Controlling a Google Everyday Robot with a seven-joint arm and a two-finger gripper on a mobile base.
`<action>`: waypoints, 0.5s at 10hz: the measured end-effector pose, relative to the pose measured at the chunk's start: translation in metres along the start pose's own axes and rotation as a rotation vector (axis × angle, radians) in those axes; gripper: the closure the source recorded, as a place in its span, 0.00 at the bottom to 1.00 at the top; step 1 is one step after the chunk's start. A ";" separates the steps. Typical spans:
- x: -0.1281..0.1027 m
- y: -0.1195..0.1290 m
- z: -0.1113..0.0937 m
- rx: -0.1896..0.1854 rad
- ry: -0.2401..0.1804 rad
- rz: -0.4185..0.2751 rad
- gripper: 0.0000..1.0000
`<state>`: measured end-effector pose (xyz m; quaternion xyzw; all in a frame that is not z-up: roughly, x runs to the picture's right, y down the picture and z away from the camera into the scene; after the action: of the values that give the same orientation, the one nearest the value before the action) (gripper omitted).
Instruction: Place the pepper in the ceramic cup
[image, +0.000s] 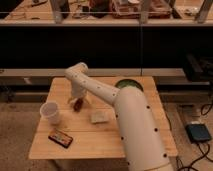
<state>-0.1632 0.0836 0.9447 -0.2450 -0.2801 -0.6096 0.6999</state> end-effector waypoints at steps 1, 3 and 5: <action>-0.001 0.003 0.005 -0.010 -0.009 0.004 0.46; -0.002 0.005 0.010 -0.018 -0.023 0.010 0.65; 0.000 0.003 0.011 -0.012 -0.028 0.012 0.69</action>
<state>-0.1617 0.0909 0.9527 -0.2593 -0.2846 -0.6037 0.6981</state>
